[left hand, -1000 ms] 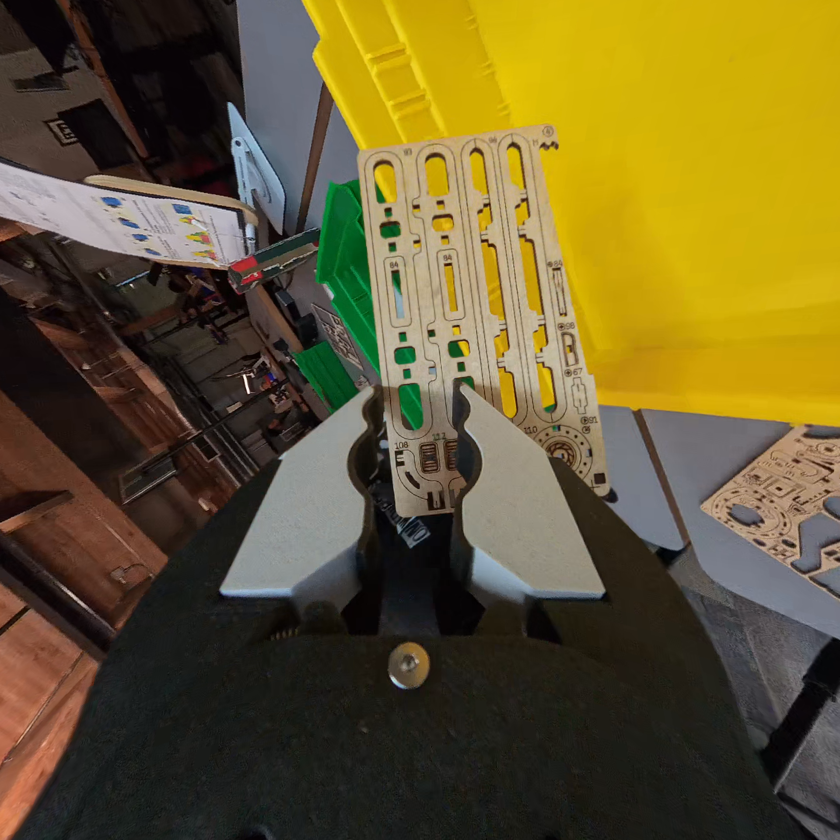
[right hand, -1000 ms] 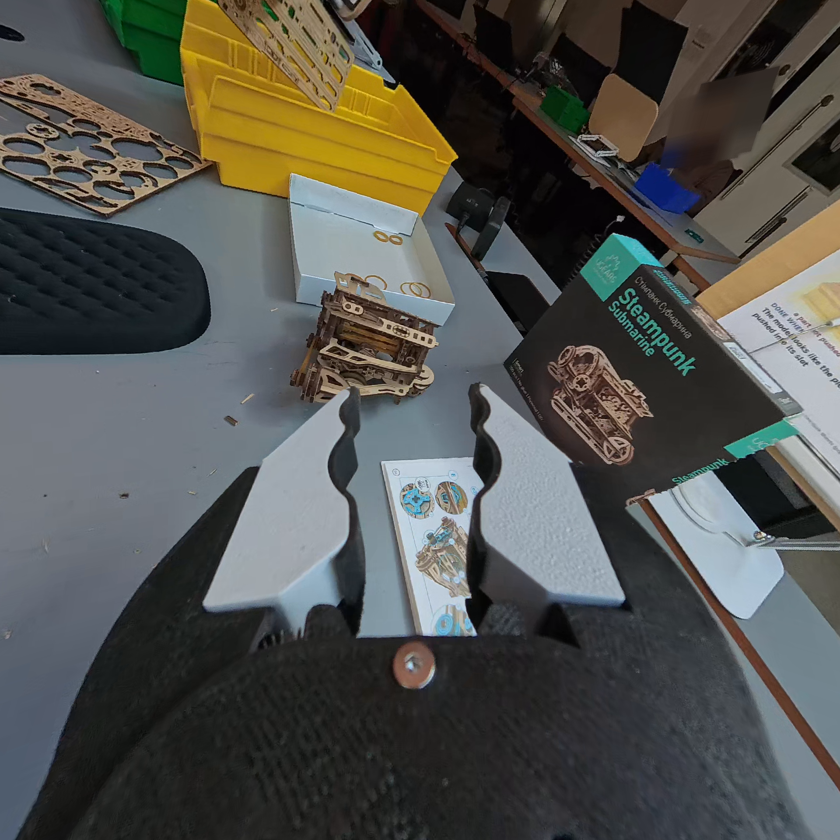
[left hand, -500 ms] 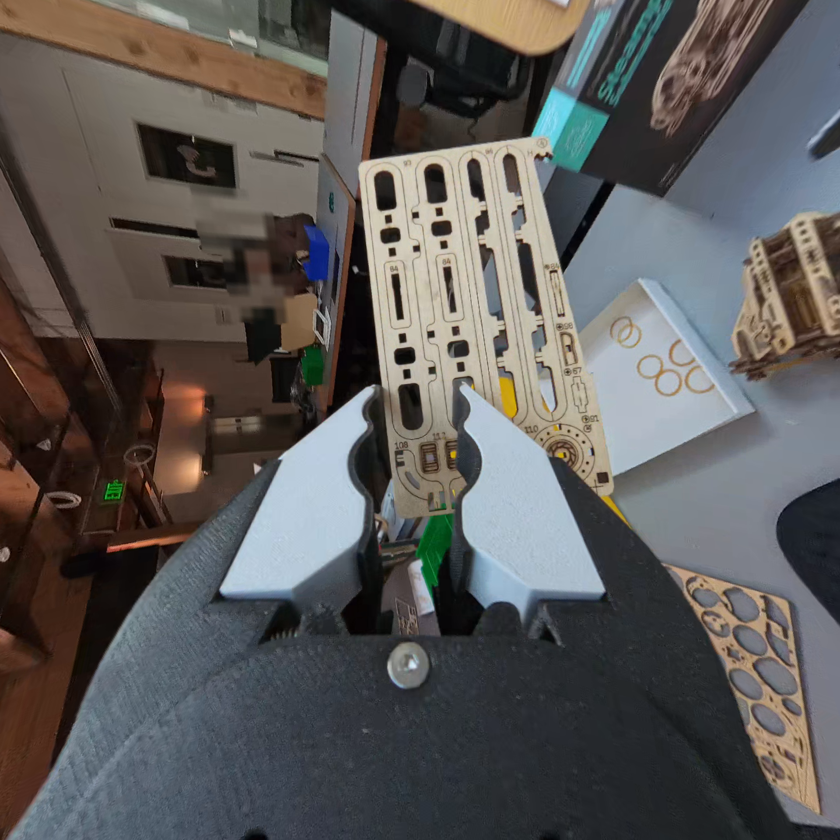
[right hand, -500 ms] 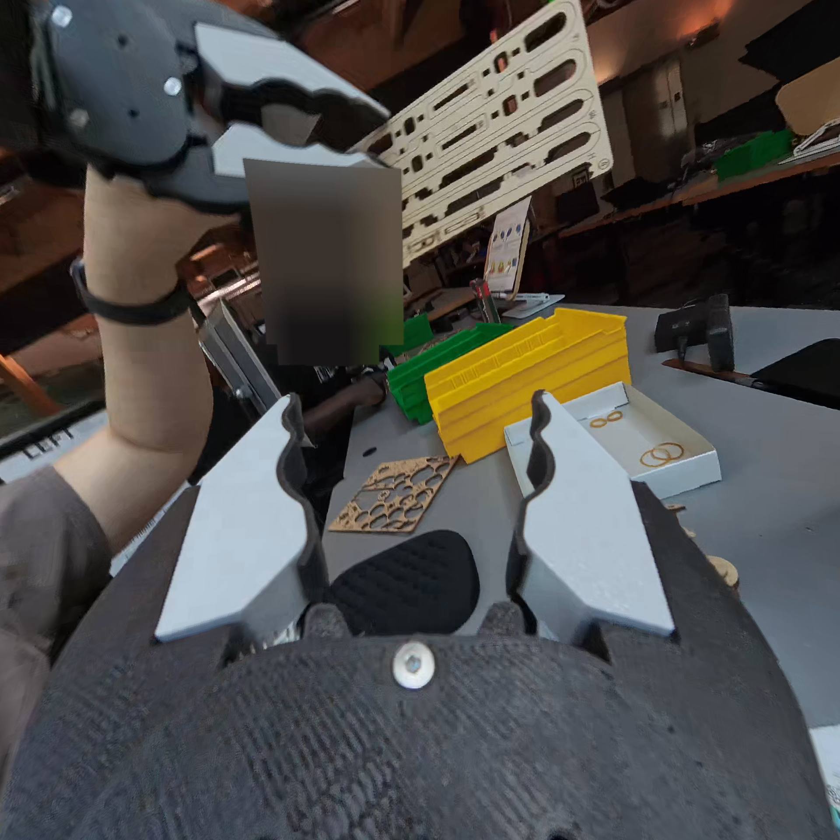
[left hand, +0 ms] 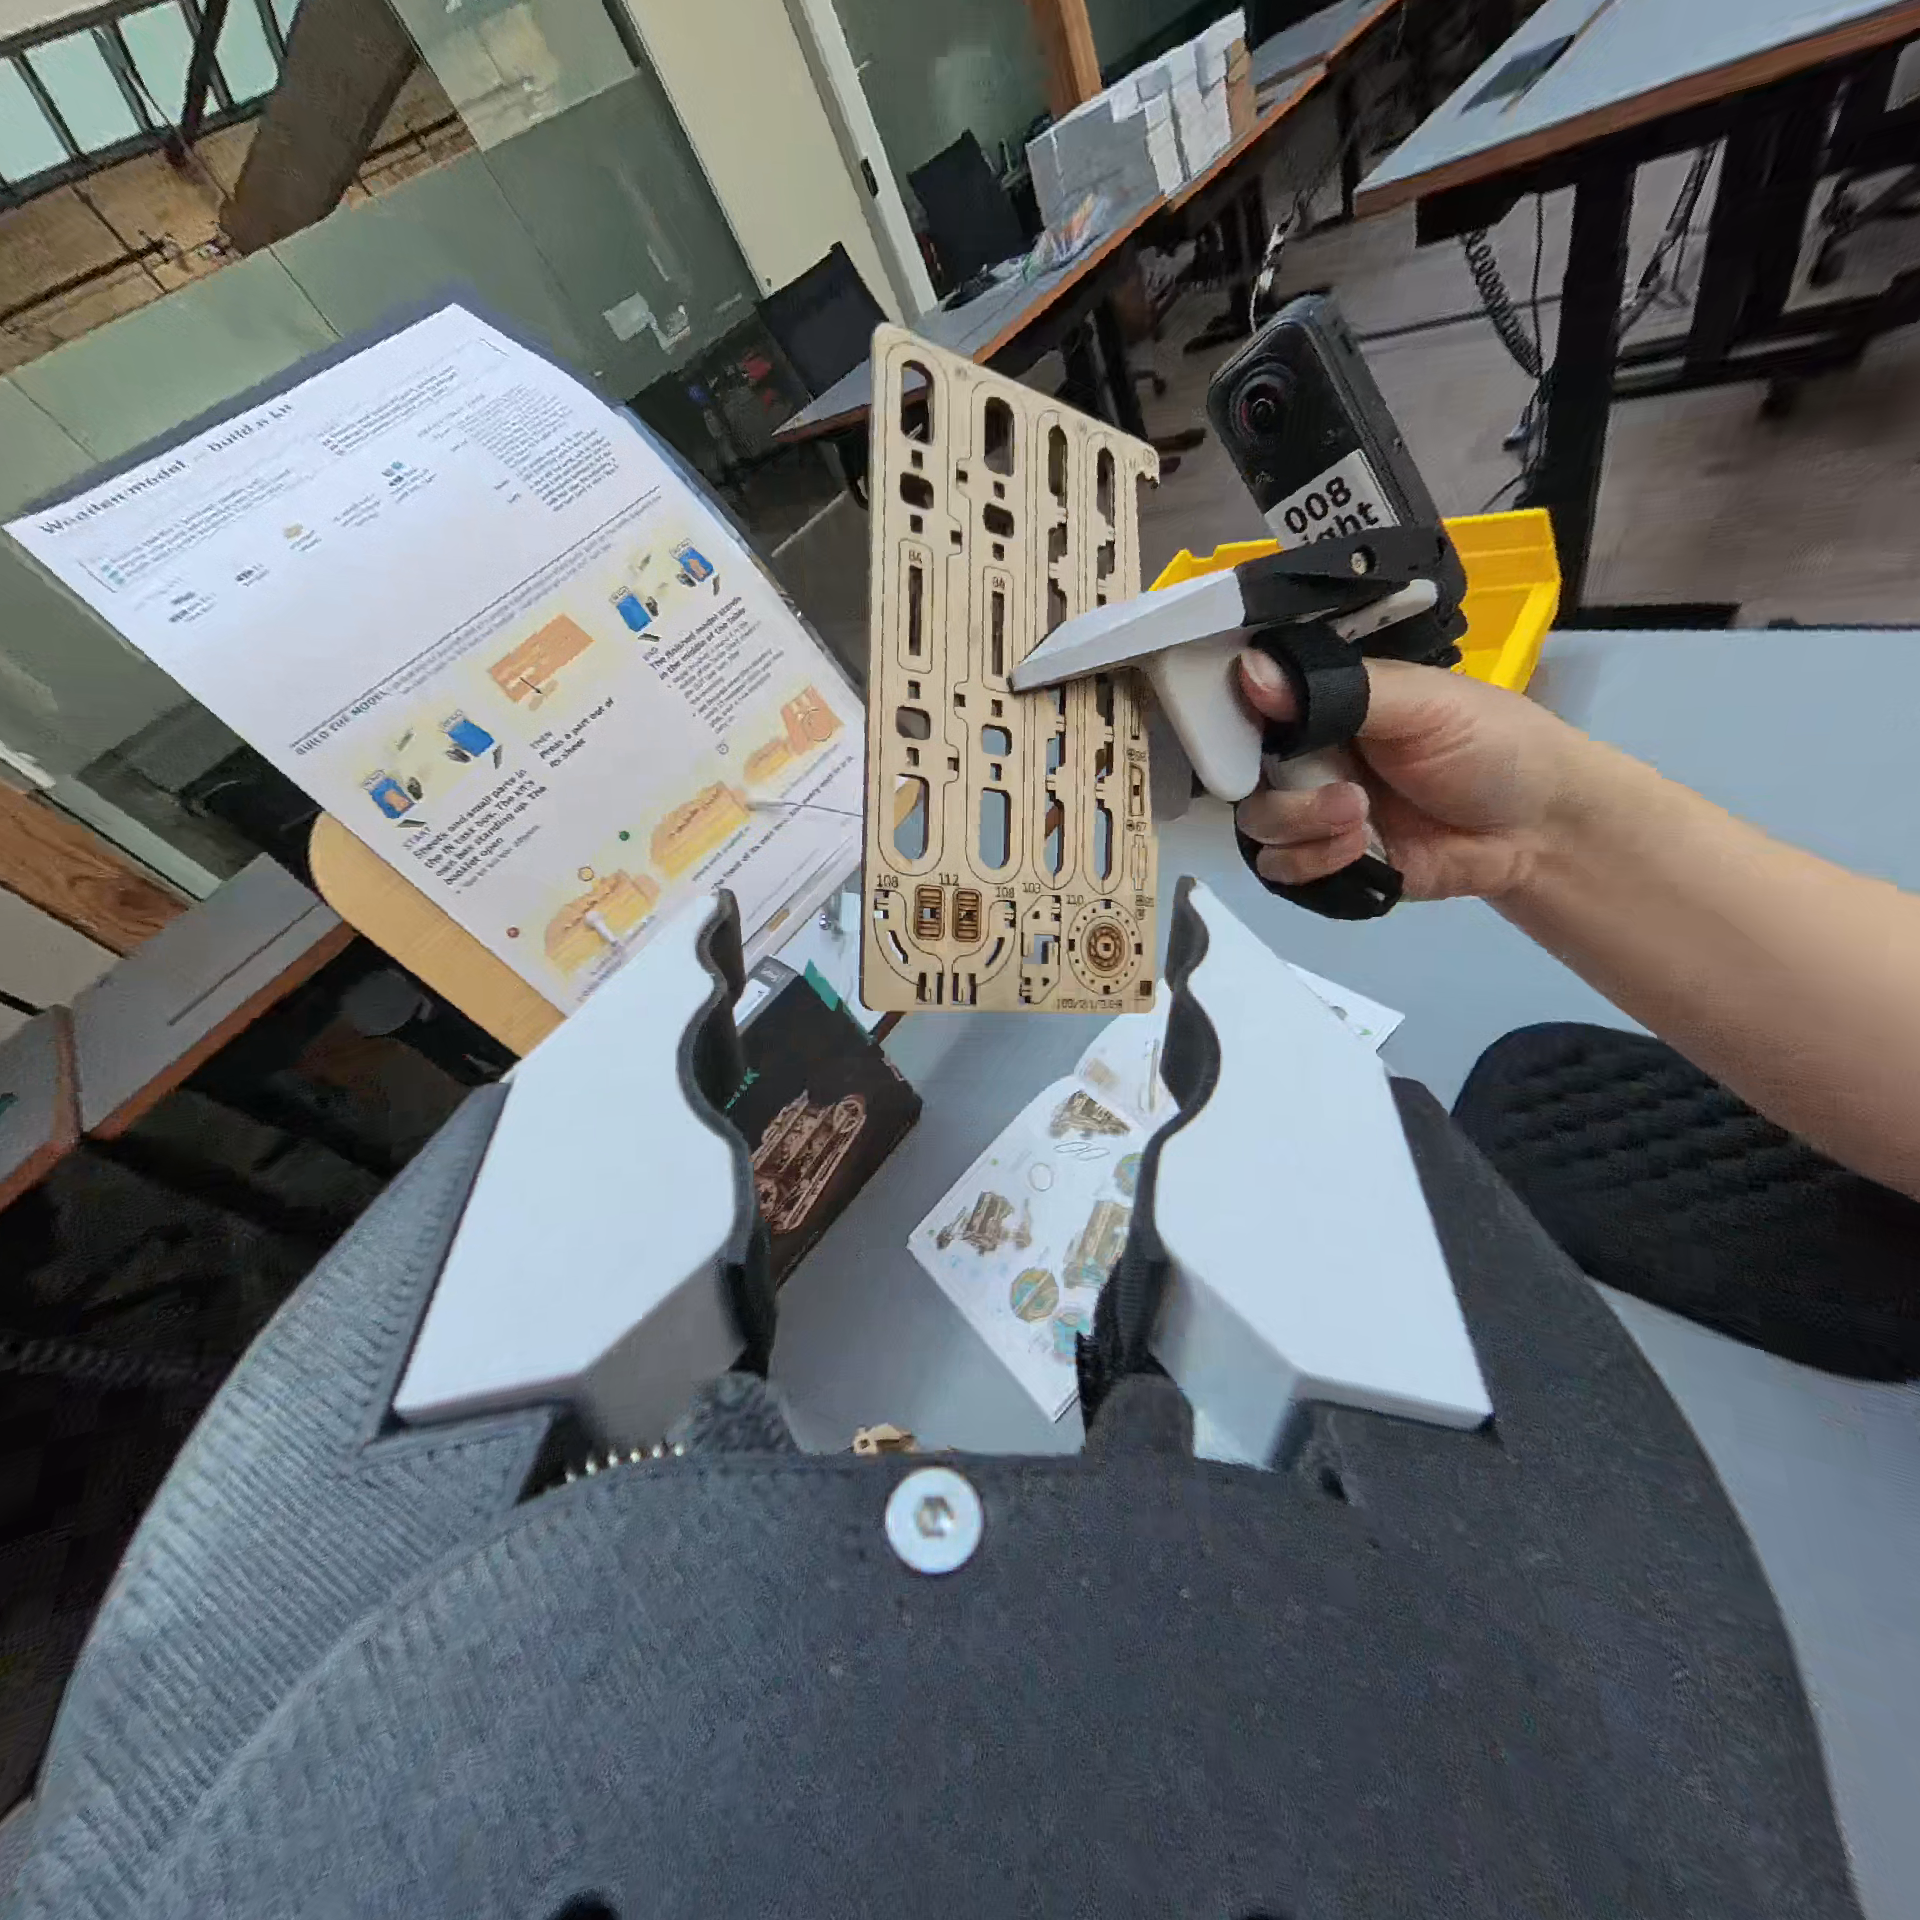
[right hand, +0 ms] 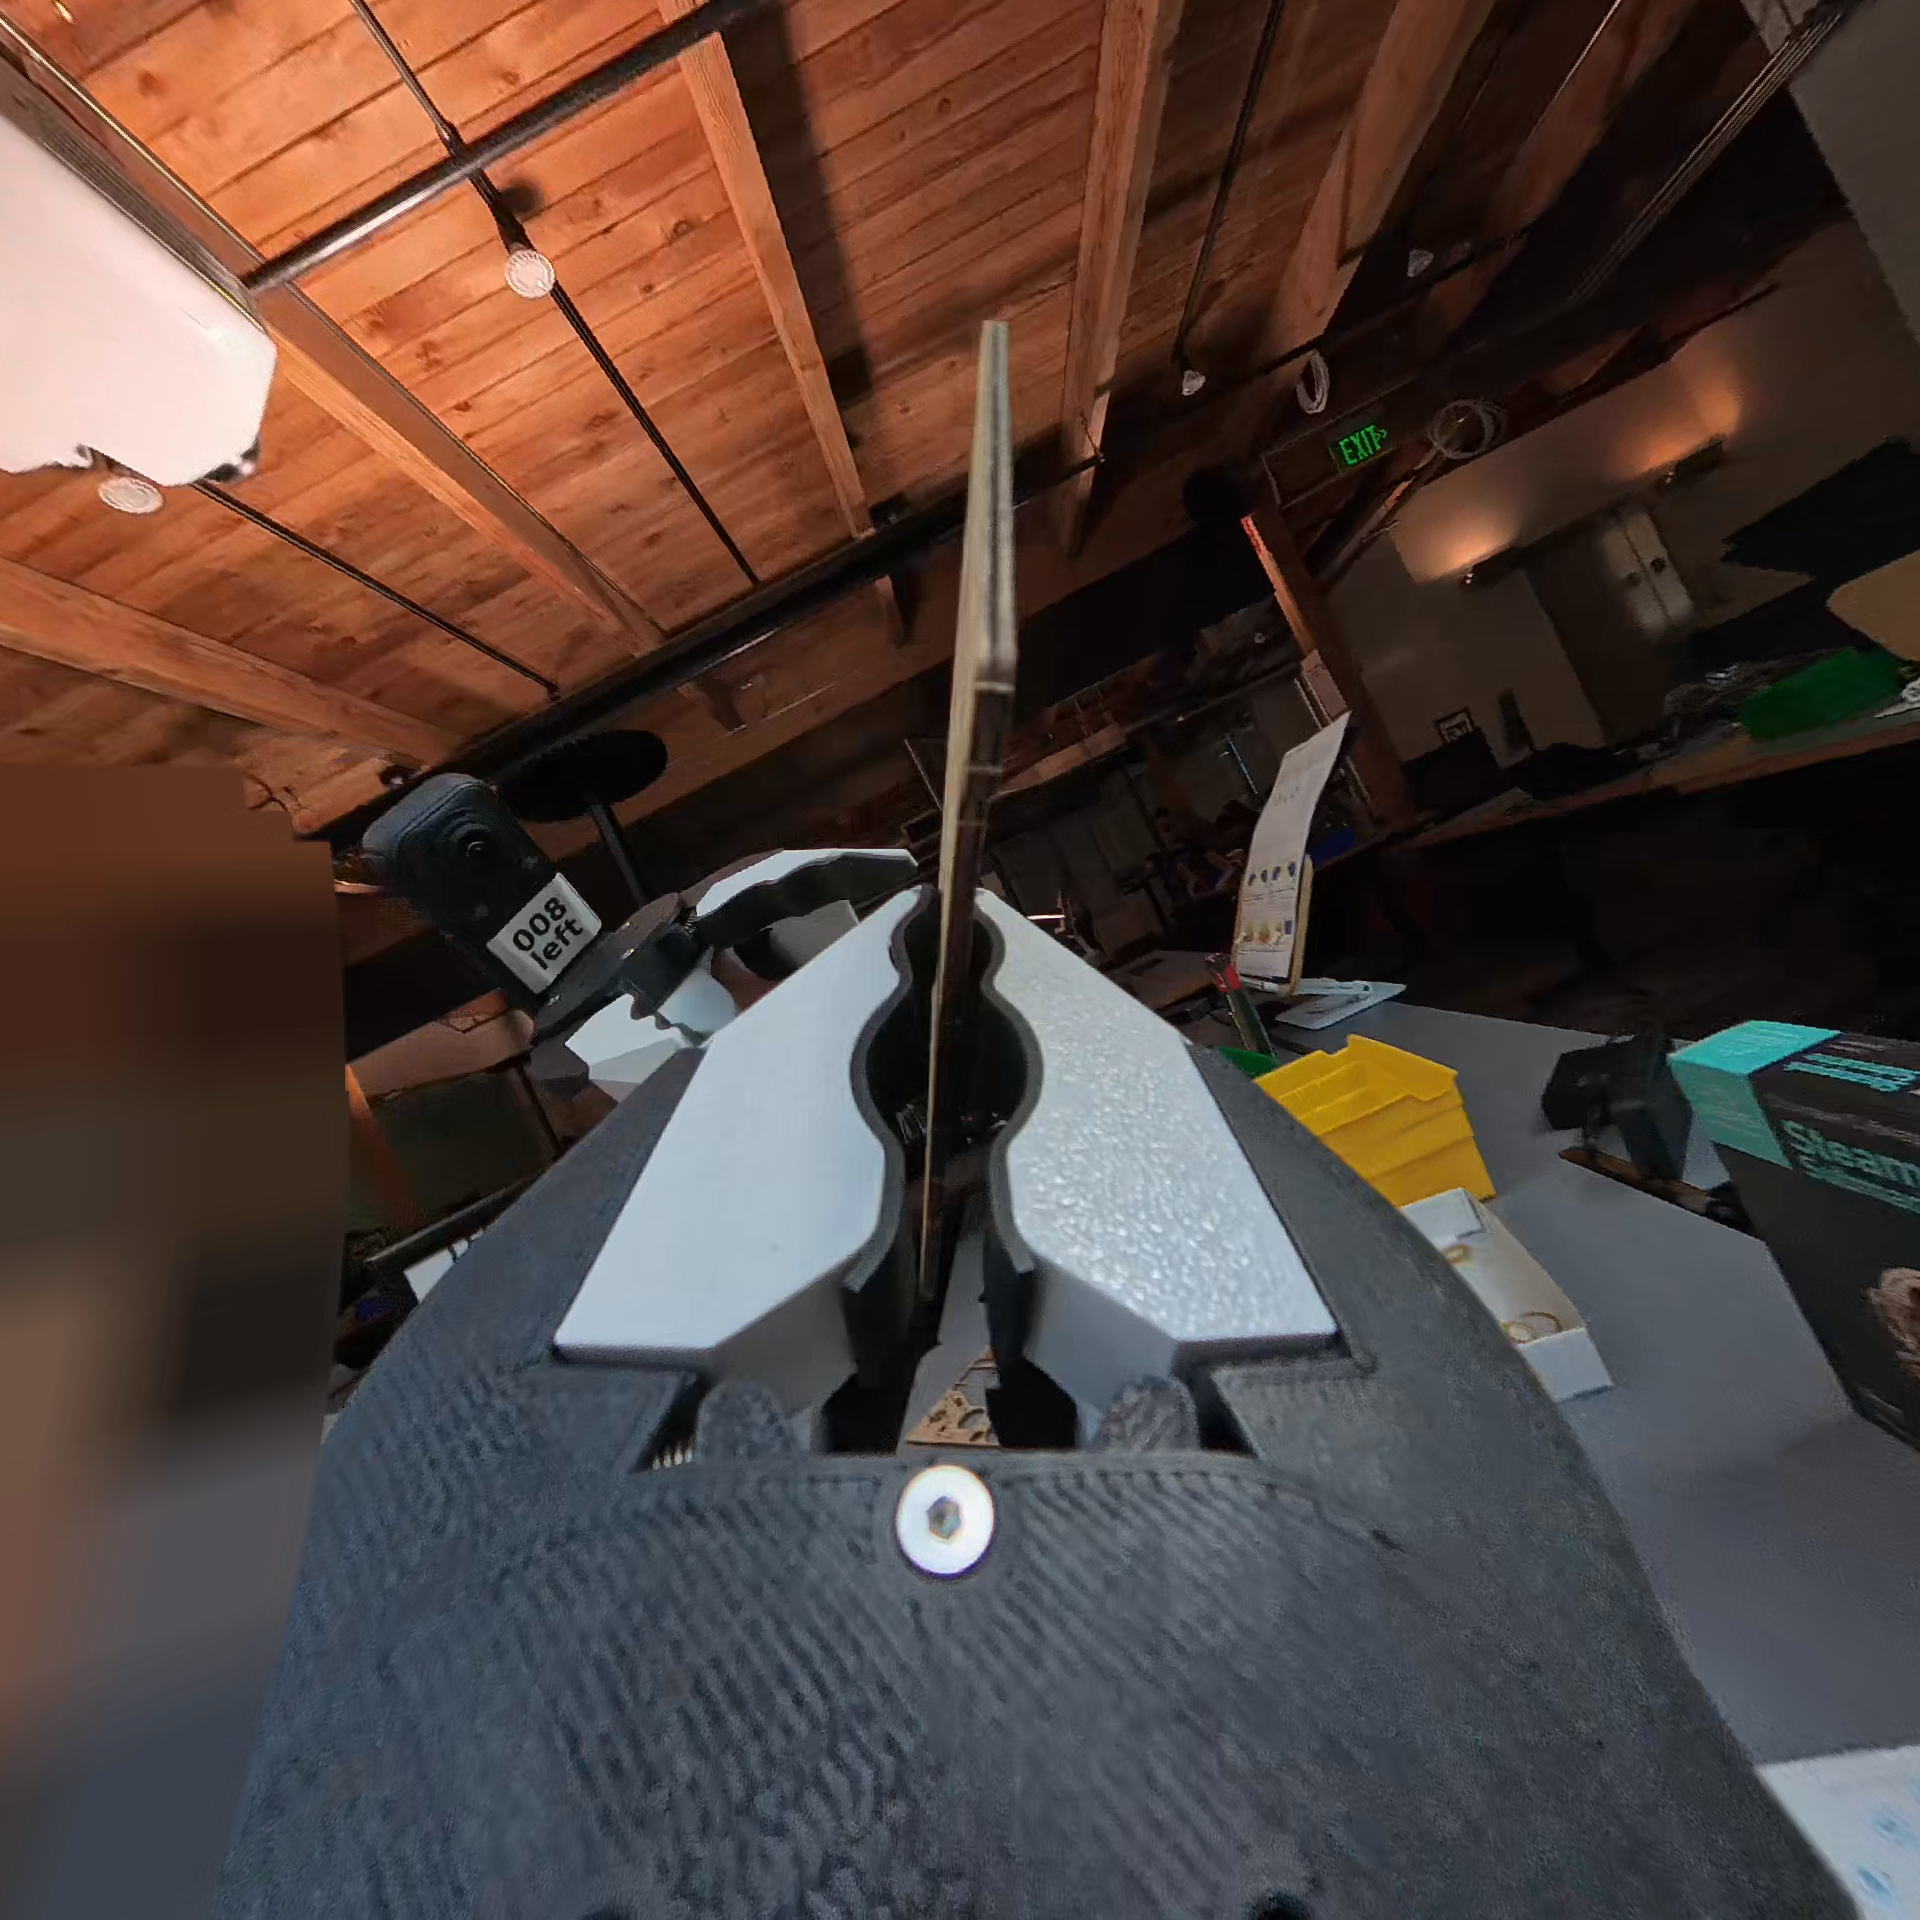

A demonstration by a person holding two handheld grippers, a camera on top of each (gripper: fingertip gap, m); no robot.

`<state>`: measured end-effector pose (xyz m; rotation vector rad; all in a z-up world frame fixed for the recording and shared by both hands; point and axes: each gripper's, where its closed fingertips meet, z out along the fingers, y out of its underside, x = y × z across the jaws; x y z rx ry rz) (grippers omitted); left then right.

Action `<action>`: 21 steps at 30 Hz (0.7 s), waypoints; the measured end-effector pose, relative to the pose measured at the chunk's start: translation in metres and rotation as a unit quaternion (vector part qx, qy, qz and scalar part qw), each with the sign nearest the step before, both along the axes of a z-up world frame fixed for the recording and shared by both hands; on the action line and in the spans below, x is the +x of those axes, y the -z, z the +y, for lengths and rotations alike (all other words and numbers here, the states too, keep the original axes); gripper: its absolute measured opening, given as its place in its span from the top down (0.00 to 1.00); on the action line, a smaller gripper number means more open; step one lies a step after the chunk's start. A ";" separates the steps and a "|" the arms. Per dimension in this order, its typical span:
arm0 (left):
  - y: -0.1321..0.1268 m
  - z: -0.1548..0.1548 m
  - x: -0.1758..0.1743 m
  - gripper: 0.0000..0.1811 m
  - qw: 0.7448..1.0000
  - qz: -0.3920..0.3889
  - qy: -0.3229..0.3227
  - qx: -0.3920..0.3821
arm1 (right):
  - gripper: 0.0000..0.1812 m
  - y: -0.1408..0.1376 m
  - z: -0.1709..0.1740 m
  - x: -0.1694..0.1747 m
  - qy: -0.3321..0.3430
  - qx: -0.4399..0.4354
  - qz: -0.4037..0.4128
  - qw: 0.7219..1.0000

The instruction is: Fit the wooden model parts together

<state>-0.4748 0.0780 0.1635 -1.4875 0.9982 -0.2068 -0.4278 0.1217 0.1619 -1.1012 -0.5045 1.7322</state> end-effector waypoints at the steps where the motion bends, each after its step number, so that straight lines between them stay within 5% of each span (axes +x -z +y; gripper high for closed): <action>1: 0.002 -0.001 0.000 0.54 0.999 -0.045 0.019 -0.020 | 1.00 0.004 0.006 0.013 0.020 0.011 -0.038 0.999; 7: 0.026 0.001 -0.002 0.68 0.967 -0.221 0.096 -0.081 | 1.00 0.040 0.031 0.077 0.114 0.065 -0.237 0.963; 14: 0.081 0.041 0.048 0.74 0.970 -0.164 0.101 -0.151 | 1.00 0.085 0.019 0.076 -0.018 -0.013 -0.277 0.961; 21: 0.104 0.041 0.085 0.80 0.933 -0.201 0.188 -0.234 | 1.00 0.089 -0.001 0.073 0.025 0.029 -0.344 0.938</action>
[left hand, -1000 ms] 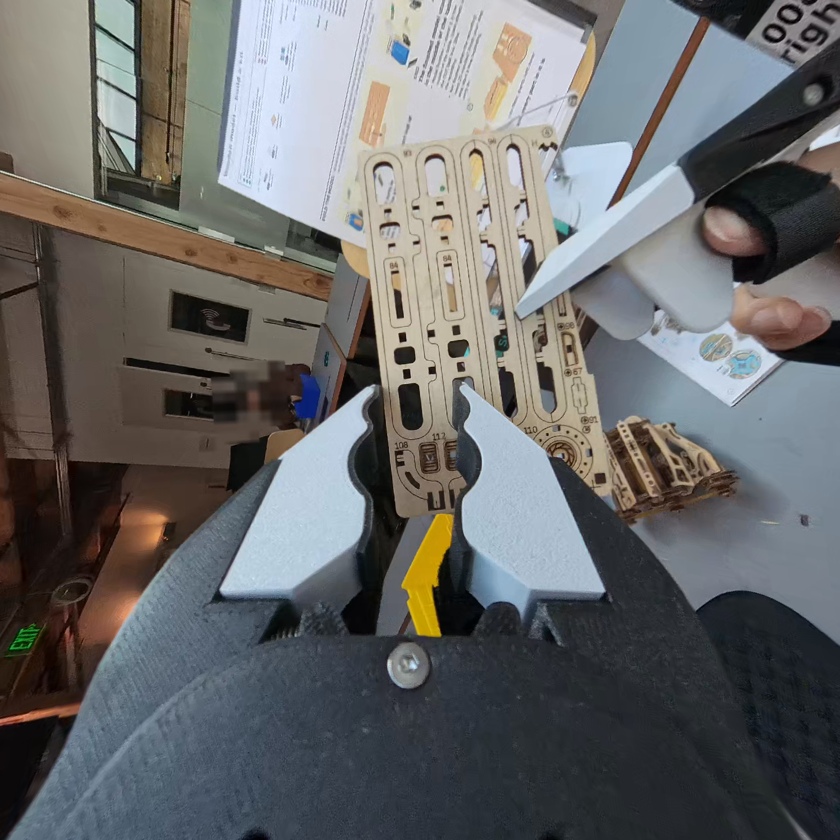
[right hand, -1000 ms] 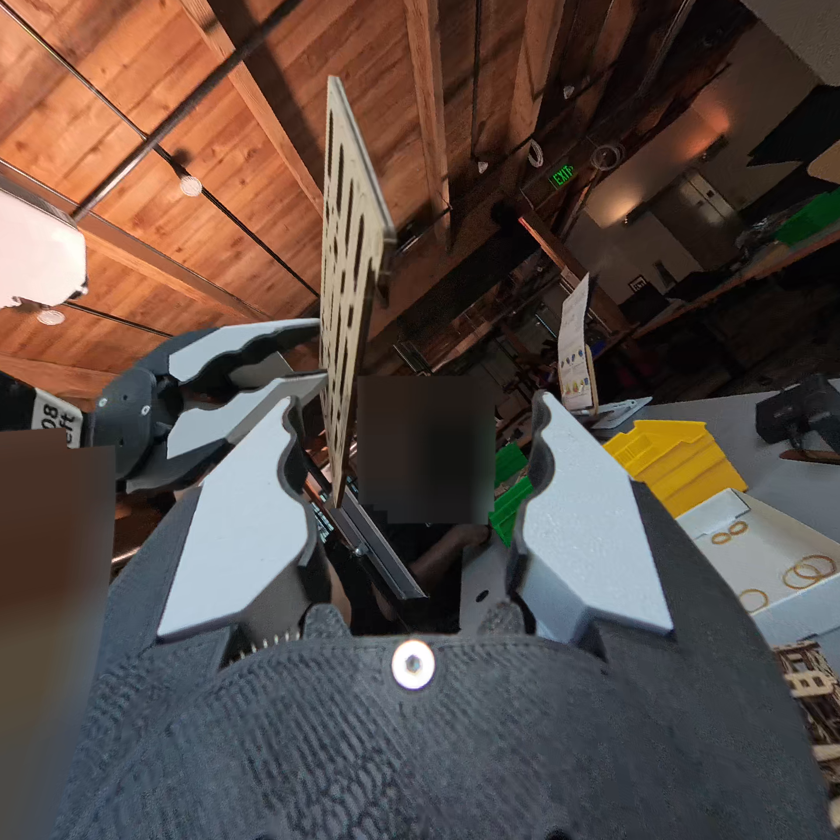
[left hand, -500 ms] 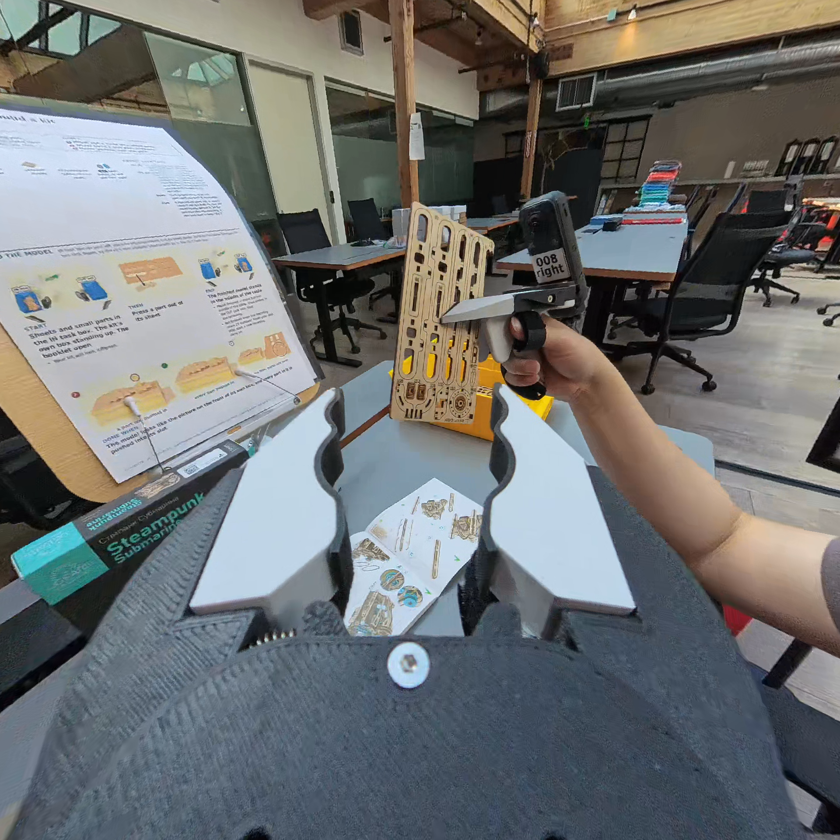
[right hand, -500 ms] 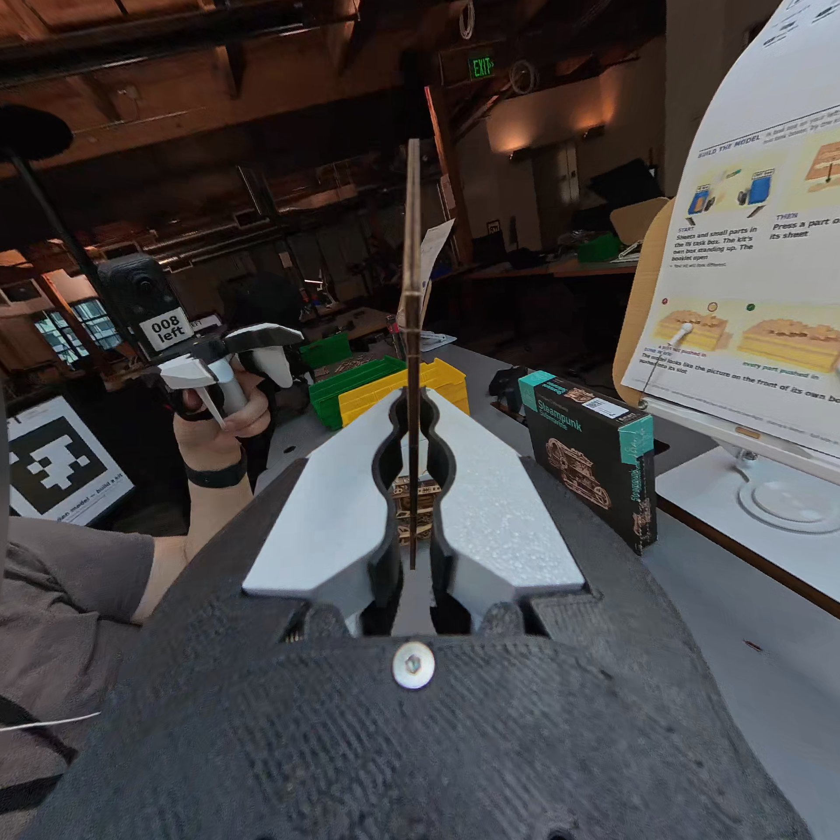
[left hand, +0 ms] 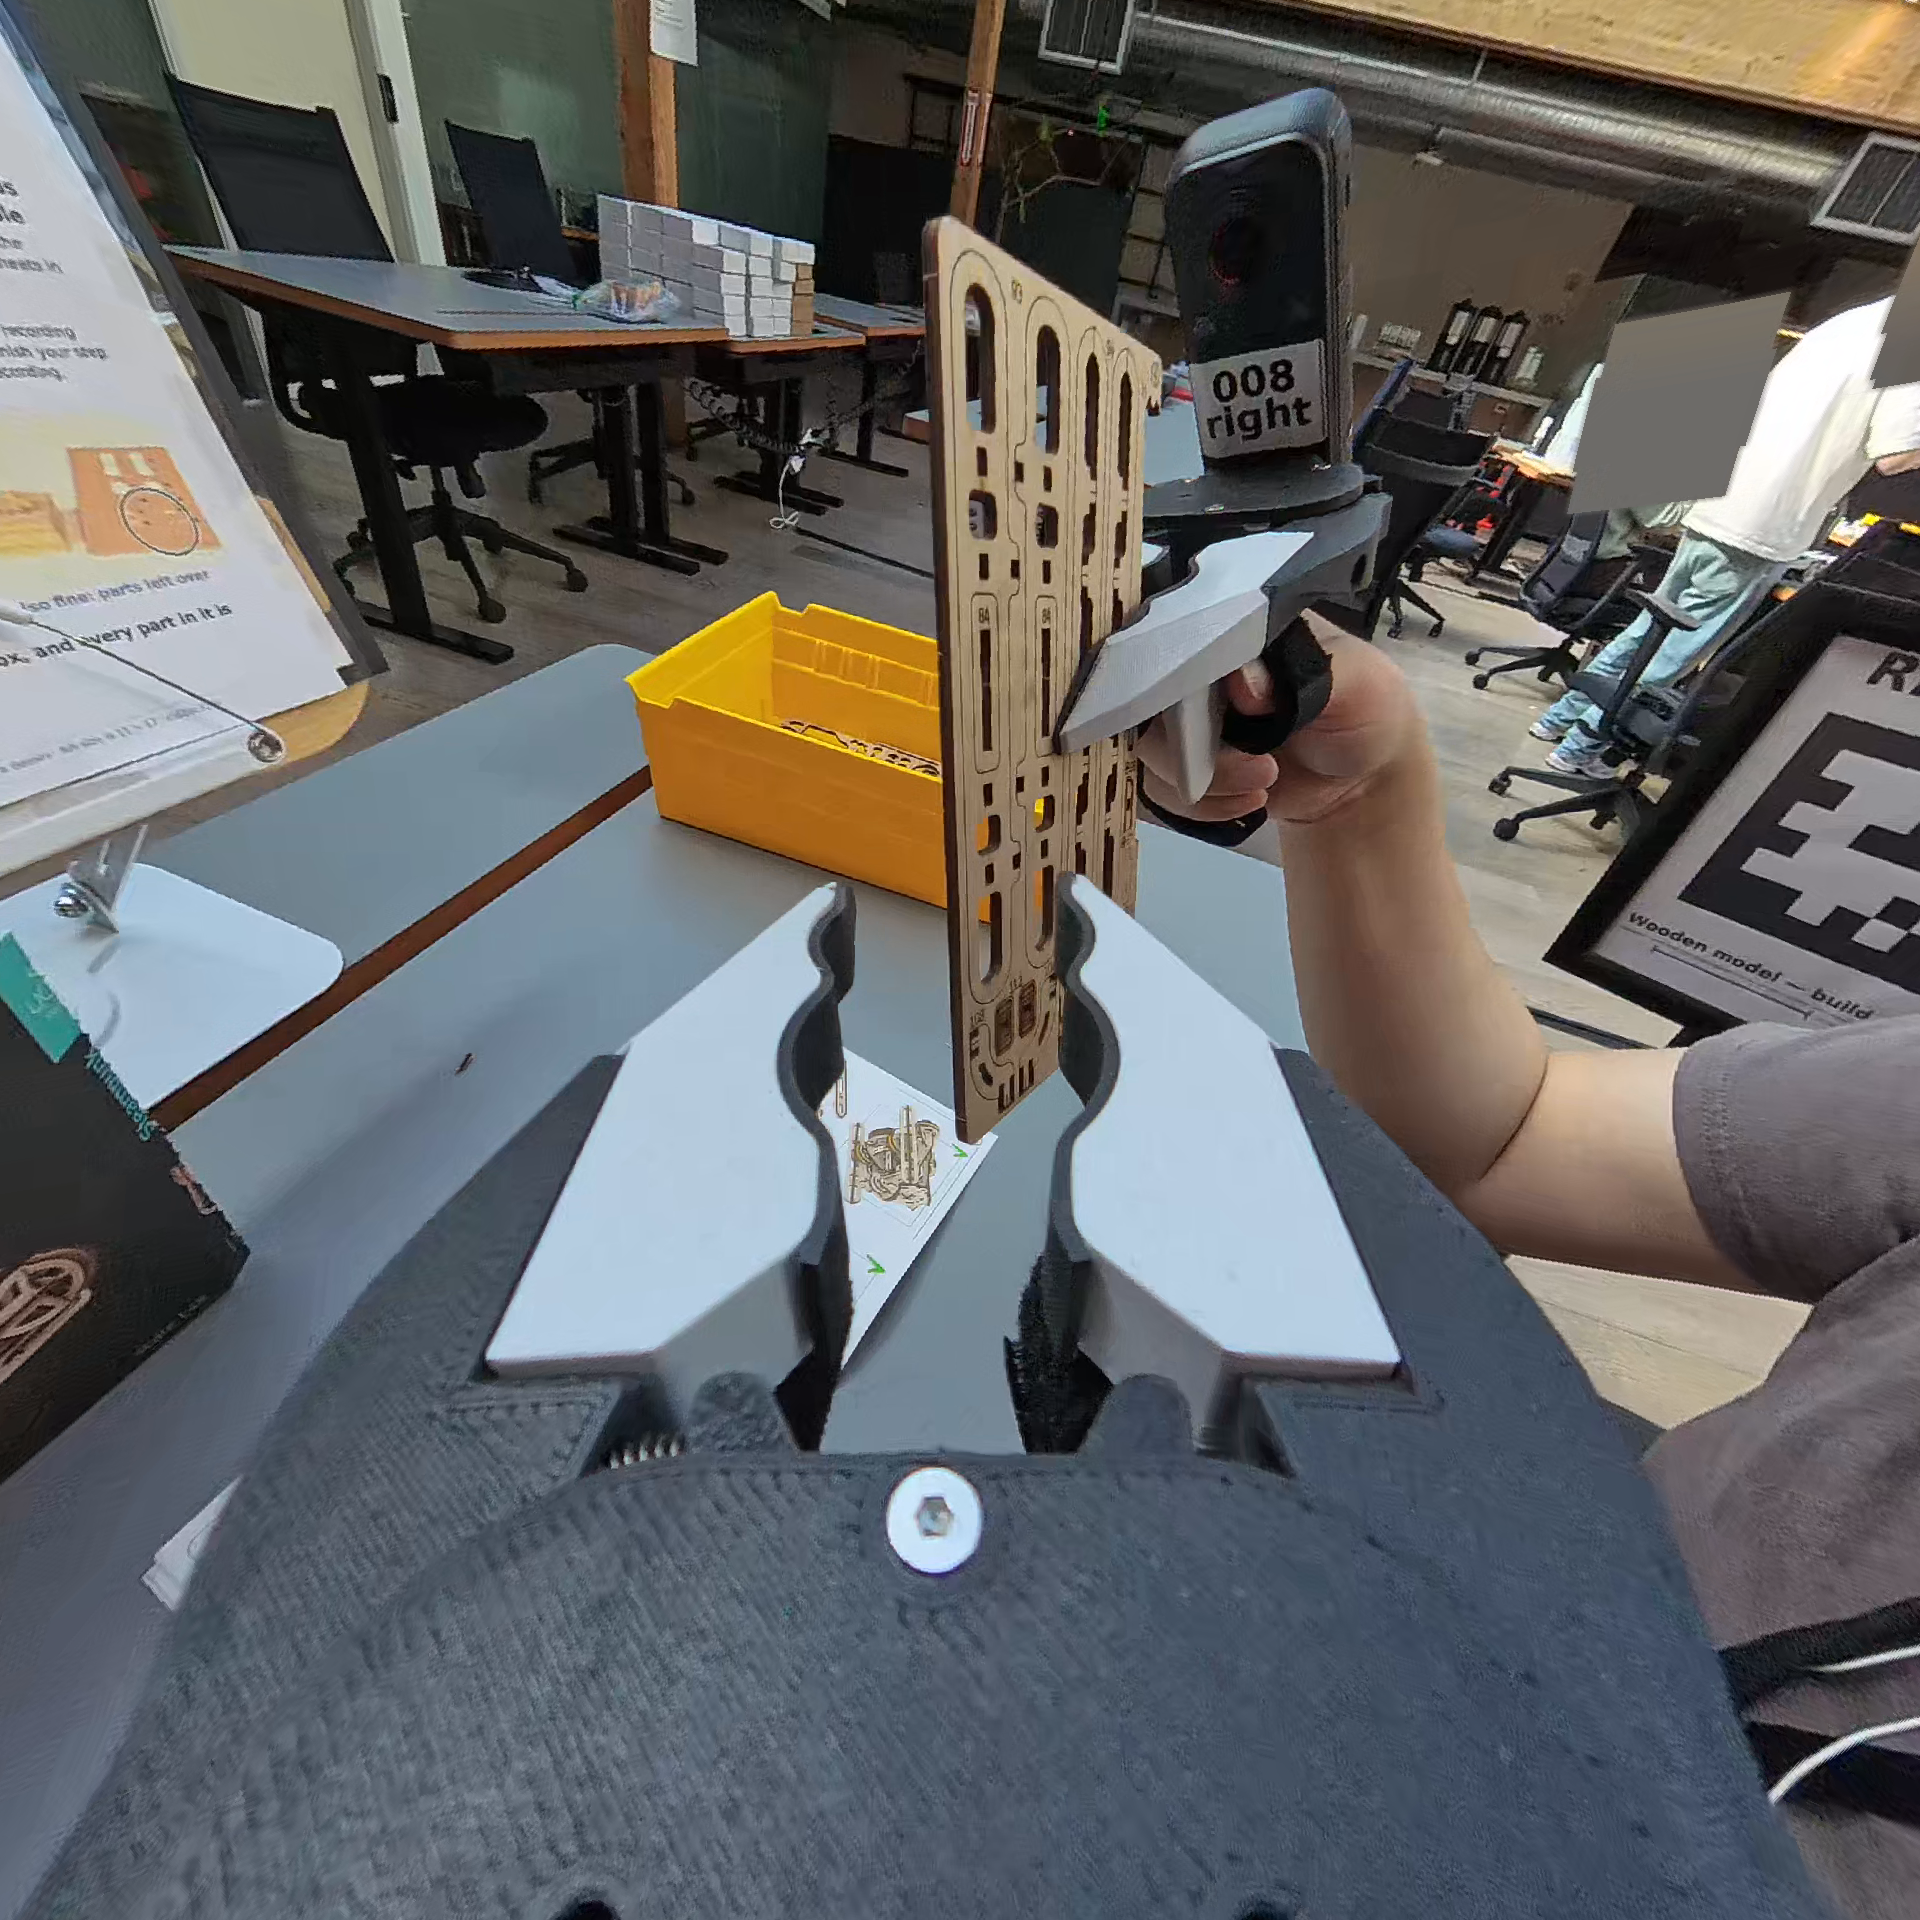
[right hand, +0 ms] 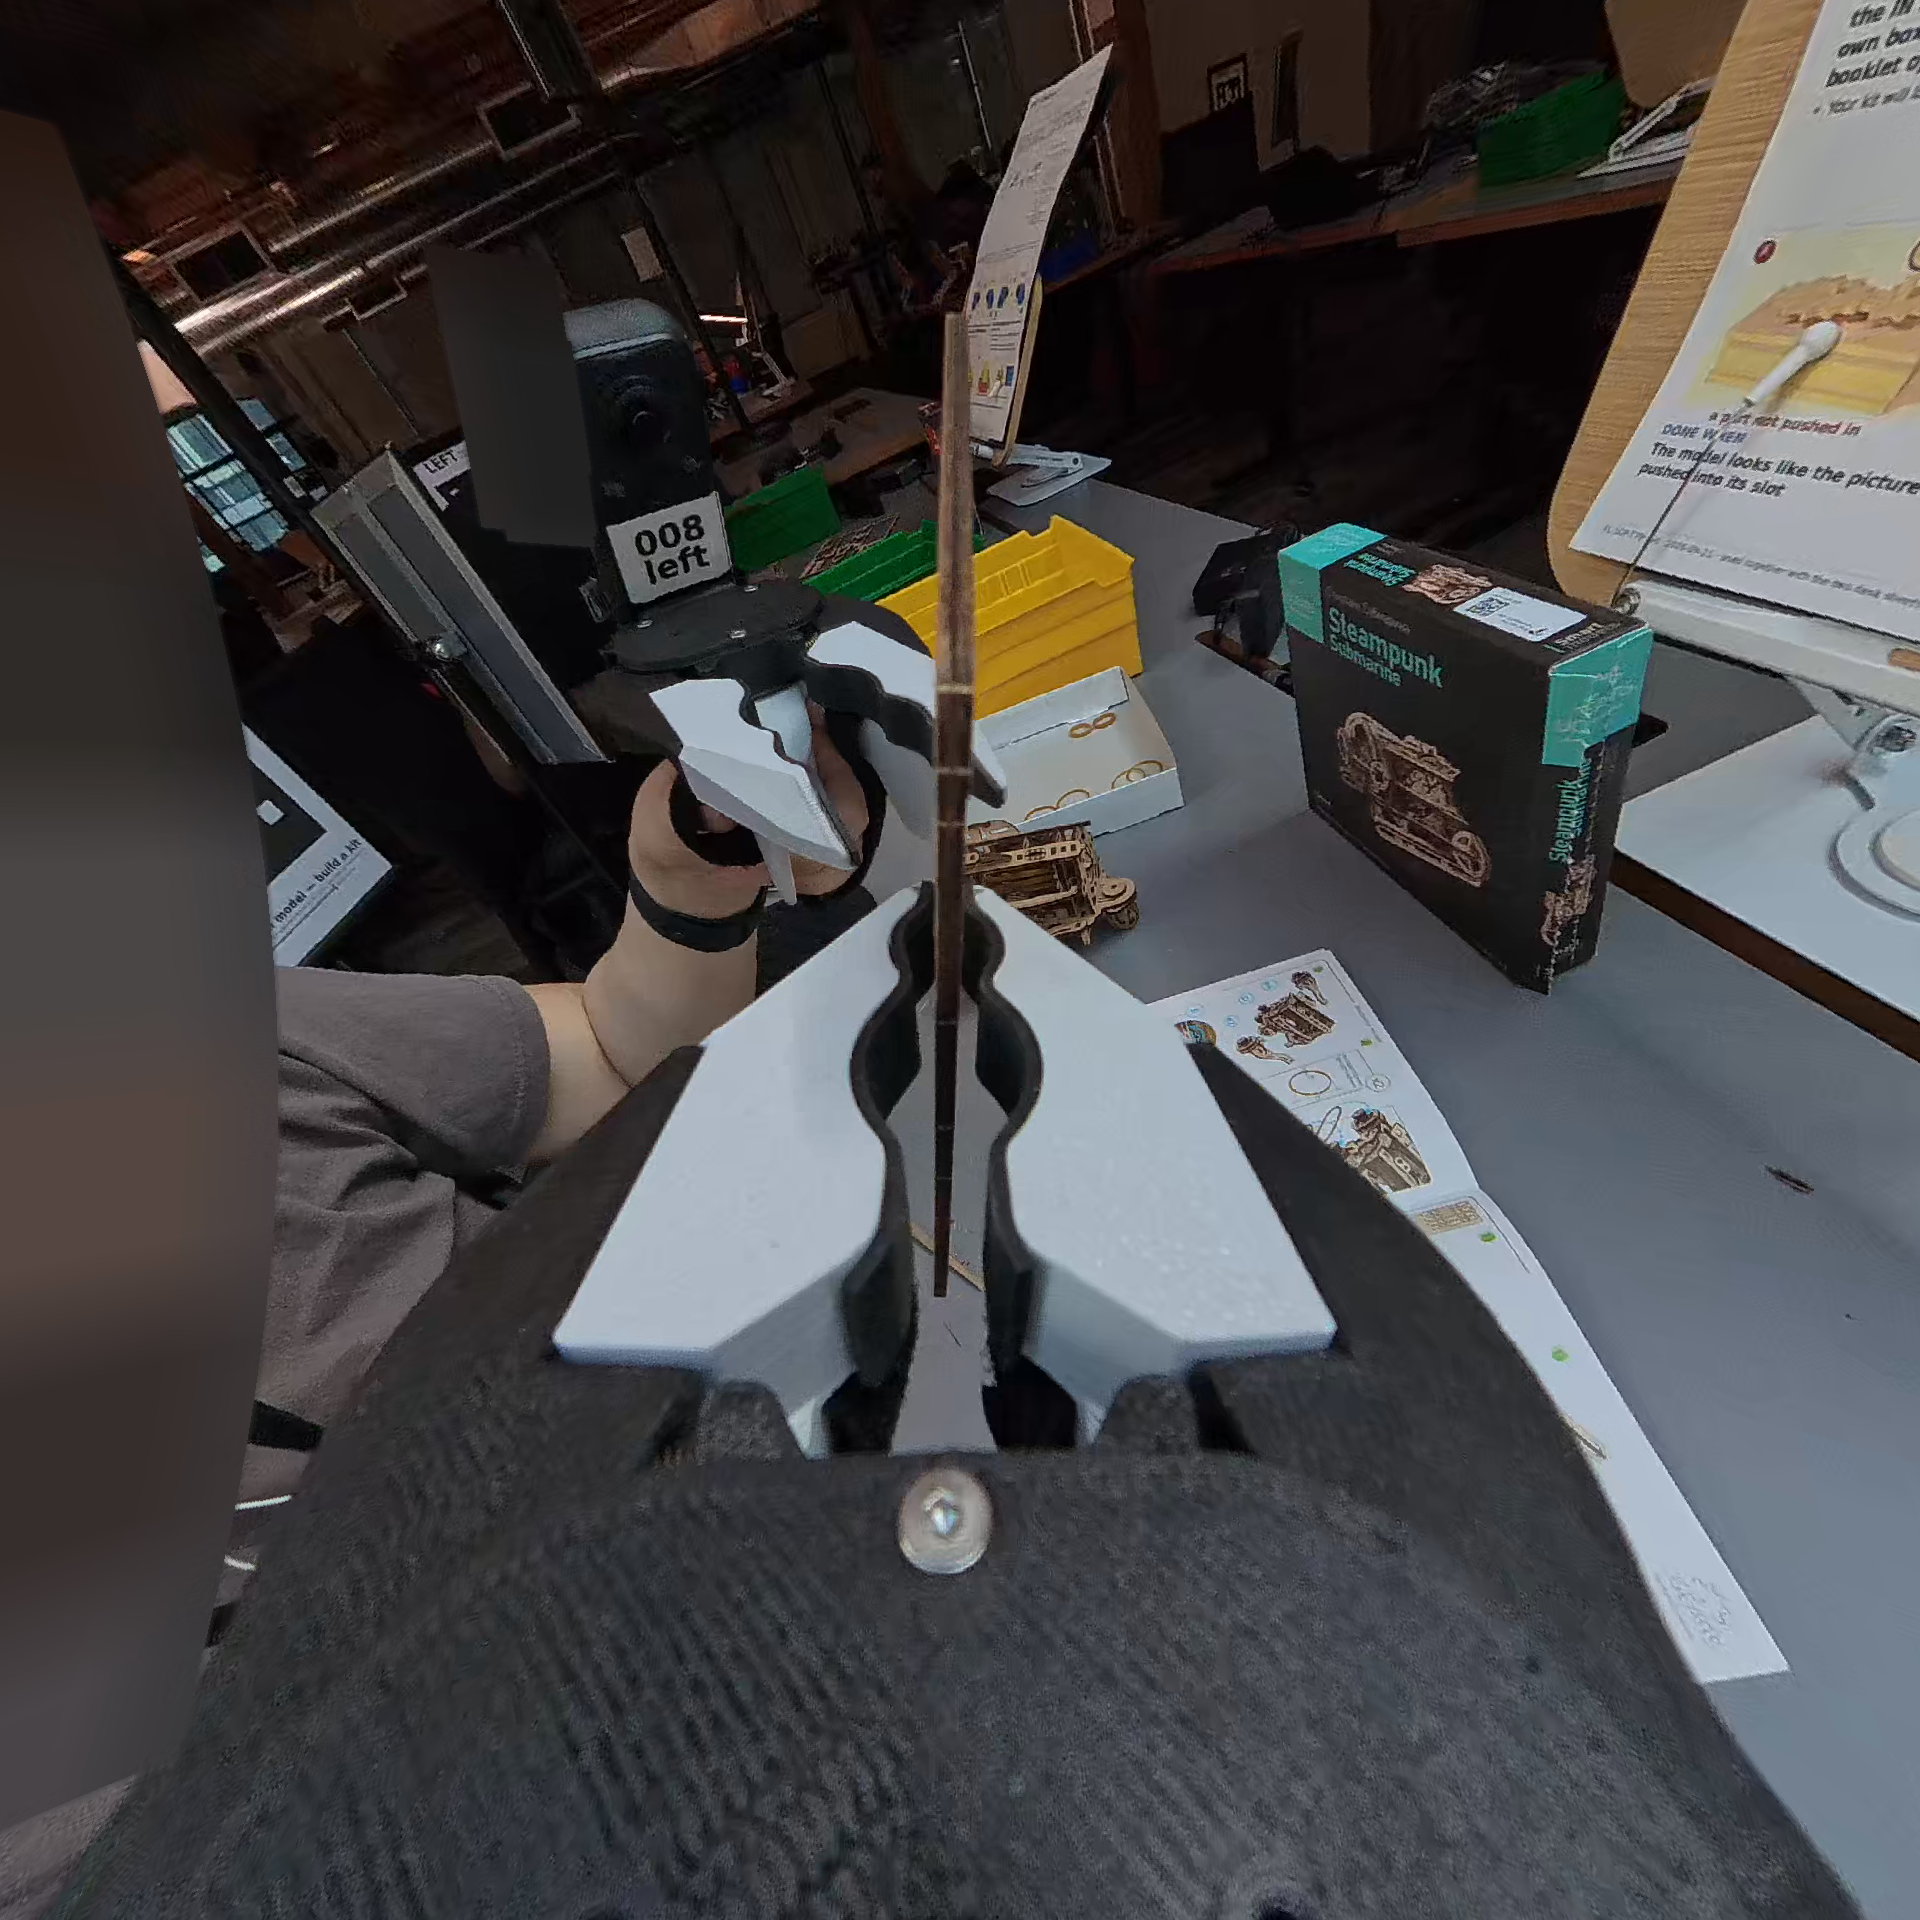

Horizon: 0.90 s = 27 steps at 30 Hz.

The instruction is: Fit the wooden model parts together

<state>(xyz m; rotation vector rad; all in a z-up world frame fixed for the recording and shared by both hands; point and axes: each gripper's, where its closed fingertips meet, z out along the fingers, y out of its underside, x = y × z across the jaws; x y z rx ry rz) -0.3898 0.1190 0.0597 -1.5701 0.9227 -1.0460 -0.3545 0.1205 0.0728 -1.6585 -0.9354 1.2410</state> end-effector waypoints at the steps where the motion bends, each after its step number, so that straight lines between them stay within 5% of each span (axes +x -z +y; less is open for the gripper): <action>1: 0.004 0.001 0.002 0.80 1.000 0.004 0.001 0.000 | 1.00 0.001 -0.002 -0.002 -0.001 0.003 -0.007 1.000; 6: 0.016 0.004 -0.001 0.88 0.999 0.036 0.008 0.022 | 1.00 0.020 -0.004 -0.014 -0.018 -0.001 -0.054 0.998; 16: 0.004 -0.007 -0.009 0.86 0.999 0.009 0.035 0.021 | 1.00 0.015 -0.015 -0.032 -0.054 0.011 -0.039 0.998; 24: -0.006 -0.045 -0.006 0.88 0.996 -0.009 0.088 0.022 | 1.00 -0.015 -0.044 -0.038 -0.072 0.070 0.006 0.995; 27: -0.013 -0.060 -0.001 0.96 0.994 -0.016 0.107 0.031 | 1.00 -0.022 -0.057 -0.039 -0.084 0.077 0.015 0.993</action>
